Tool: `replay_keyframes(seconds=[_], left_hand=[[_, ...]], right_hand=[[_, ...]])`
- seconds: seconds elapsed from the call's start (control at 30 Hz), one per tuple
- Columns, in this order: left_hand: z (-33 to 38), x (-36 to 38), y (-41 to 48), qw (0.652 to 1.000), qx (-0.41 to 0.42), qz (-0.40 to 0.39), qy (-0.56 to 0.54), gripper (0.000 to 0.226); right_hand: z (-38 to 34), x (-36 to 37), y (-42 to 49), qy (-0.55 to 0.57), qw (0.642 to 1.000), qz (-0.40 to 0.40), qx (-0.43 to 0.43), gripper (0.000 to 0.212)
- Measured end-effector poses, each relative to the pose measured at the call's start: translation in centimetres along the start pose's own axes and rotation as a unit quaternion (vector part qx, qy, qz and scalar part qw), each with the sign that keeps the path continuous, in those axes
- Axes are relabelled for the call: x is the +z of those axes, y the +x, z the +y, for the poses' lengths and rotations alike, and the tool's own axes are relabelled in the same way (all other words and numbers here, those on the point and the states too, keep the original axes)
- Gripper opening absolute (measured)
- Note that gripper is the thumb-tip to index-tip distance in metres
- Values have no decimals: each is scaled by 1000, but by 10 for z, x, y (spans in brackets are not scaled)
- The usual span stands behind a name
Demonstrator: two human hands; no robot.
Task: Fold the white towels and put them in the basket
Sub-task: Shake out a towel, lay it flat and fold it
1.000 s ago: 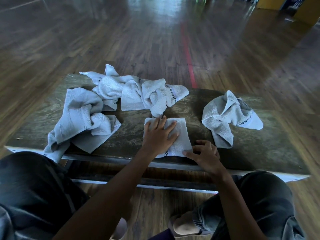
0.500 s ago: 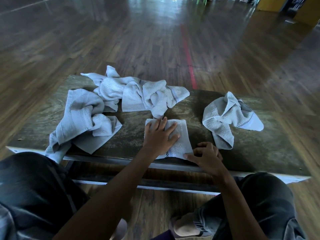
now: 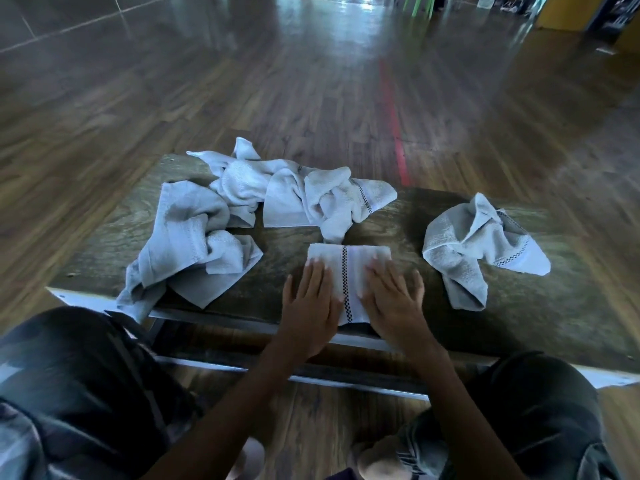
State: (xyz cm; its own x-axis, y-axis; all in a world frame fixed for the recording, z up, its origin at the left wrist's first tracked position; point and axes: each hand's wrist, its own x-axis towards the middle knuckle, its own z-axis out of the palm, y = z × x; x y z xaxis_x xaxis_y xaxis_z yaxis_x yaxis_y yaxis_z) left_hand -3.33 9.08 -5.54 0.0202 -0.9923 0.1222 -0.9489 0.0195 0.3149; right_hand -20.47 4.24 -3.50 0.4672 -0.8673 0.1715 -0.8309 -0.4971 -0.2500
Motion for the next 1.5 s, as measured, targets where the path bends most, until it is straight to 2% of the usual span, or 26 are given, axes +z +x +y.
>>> replay_keyframes(seconds=[0.13,0.3,0.4,0.53,0.6,0.73,0.9,1.03,1.1,1.2,1.27,1.37,1.5], left_hand=[[-10,1,6,998,23,-8,61,69],[-19,-7,13,996,39,-63,59,78],[-23,-8,13,996,16,-83,26,81],[-20,-12,10,997,-49,-52,-31,71],[-15,-18,14,993,-86,-28,-80,62],[2,-27,23,982,-143,-17,-119,63],[10,-28,22,964,-177,5,-200,57],[12,-33,20,931,-196,21,-307,54],[14,-36,23,905,-209,22,-369,55],[16,-36,26,880,-213,23,-424,60],[17,-33,29,875,-215,21,-433,61],[15,-27,34,871,-216,28,-441,59],[6,-17,38,894,-175,48,-409,56]], right_hand=[[7,9,7,-88,994,-53,26,71],[20,8,20,-86,989,-90,81,77],[18,7,22,-30,982,-105,152,63],[14,3,15,34,968,-63,240,68],[11,2,12,48,961,-53,266,69],[2,-5,15,64,955,-45,285,60],[0,-14,26,168,920,-68,348,51],[5,-15,27,237,906,-70,343,46],[8,-15,26,317,882,-46,346,42],[7,-19,26,428,841,-8,332,23],[5,-22,28,466,827,12,316,30],[3,-18,30,469,834,54,284,35],[8,-6,27,417,871,71,251,35]])
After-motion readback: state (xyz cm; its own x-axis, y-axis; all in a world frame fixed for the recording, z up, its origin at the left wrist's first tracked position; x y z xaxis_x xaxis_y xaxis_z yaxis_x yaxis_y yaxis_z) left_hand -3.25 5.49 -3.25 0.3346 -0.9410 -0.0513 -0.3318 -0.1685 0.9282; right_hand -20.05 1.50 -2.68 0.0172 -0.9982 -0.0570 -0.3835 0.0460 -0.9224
